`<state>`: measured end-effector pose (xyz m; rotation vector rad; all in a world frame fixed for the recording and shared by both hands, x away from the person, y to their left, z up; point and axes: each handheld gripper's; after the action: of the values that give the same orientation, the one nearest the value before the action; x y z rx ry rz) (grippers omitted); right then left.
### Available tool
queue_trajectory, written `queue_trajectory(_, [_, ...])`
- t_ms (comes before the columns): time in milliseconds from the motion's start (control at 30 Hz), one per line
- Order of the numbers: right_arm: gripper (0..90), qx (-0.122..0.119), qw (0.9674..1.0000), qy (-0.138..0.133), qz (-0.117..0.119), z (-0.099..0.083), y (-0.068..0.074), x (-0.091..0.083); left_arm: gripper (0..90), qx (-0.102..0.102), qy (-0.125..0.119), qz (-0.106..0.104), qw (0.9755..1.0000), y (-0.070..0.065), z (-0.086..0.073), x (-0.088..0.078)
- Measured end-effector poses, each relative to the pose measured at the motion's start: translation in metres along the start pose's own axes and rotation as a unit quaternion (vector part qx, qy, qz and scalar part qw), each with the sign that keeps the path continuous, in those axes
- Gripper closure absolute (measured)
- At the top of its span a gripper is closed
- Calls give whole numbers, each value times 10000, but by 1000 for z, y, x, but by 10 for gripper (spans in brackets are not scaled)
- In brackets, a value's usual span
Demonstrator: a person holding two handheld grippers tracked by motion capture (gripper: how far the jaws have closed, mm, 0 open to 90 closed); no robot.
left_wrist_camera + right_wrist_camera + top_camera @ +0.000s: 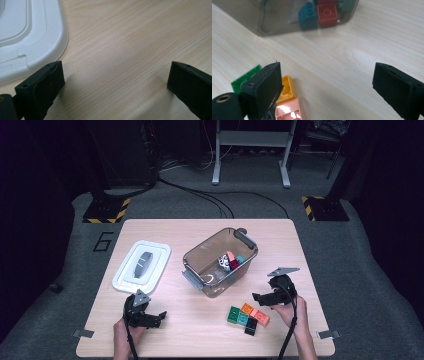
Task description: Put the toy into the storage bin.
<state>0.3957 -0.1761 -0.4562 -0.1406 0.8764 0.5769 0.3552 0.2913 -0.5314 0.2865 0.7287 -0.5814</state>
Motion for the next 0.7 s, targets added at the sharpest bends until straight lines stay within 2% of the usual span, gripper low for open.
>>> queue_trajectory(67, [56,68,9999,111,17,-5,3,2,9,0,0,0,10000,0,0,0])
queue_trajectory(233, [46,-63,9993,367,103,-19,10,11,9,0,1,1,10000,0,0,0])
queue_trajectory(433, [154,-177,9989,407,150,-30,18,16,9,3,0,0,10000,0,0,0])
queue_trajectory(567, [269,-274,9982,481,215,-32,24,14,9,2,-3,1,10000,0,0,0])
queue_trajectory(700, [377,-432,9965,671,250,-34,28,14,9,1,0,2,10000,0,0,0])
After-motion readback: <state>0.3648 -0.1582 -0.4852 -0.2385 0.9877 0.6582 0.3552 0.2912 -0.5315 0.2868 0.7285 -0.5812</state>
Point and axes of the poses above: each handheld gripper's, and its own axes: x roughly forward along the jaws, z roughly out of its top, y roughly to its left, and after that the axes turned 3 degrees about x, right-handed
